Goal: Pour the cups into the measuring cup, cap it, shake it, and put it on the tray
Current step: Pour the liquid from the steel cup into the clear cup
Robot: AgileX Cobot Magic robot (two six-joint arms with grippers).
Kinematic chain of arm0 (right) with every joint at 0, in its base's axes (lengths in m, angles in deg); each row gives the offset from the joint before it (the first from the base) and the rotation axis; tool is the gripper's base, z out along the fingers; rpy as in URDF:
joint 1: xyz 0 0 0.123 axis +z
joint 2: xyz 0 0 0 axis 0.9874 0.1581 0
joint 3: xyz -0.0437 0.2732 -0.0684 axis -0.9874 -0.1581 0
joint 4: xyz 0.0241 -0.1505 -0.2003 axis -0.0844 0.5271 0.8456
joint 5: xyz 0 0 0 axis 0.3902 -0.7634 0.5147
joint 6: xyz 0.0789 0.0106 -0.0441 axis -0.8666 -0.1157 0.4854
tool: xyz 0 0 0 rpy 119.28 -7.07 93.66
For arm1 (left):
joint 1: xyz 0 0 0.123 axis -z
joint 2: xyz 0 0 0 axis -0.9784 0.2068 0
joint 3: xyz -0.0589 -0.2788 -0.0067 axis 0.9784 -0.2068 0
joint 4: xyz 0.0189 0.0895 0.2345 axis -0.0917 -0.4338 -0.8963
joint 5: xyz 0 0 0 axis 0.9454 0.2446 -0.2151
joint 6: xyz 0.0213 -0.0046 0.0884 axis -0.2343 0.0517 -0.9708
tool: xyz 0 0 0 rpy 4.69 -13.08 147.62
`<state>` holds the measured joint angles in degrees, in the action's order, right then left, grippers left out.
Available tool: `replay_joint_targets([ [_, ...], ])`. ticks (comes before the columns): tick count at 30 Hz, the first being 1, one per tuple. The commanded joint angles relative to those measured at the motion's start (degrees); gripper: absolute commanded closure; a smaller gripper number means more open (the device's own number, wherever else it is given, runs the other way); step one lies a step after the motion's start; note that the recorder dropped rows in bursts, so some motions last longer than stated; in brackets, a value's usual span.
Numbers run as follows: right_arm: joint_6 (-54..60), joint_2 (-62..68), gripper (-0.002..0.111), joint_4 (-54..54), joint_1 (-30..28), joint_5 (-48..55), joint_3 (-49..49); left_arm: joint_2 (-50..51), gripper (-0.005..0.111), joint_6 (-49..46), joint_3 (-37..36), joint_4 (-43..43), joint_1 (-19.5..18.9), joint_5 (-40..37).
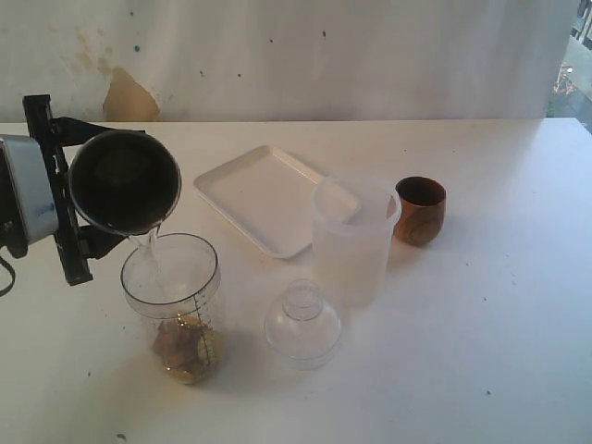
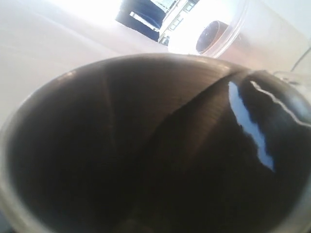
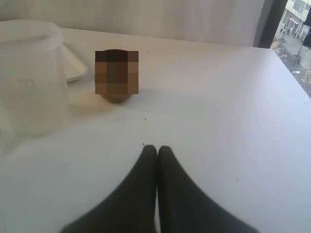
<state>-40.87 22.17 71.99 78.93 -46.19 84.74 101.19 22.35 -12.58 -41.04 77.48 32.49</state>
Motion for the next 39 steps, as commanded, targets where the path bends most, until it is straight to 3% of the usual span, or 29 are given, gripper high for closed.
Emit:
replay_joint_targets([
  [1,-0.3,-0.3,0.108,0.1,0.2,-0.4,-0.3,-1.0,0.107,-2.1,0.6,3.2,0.2,3.8],
  [18,-0.3,-0.3,0.108,0.1,0.2,-0.4,-0.3,-1.0,0.107,-5.6,0.6,5.8,0.2,3.8],
  [24,-0.3,-0.3,0.108,0.1,0.2,-0.4,-0.3,-1.0,0.107,-11.5,0.6,5.8,0.2,3.8],
  [39,-0.3,-0.3,0.108,0.1,0.2,-0.4,-0.3,-1.0,0.107,-11.5,0.6,5.8,0.2,3.8],
])
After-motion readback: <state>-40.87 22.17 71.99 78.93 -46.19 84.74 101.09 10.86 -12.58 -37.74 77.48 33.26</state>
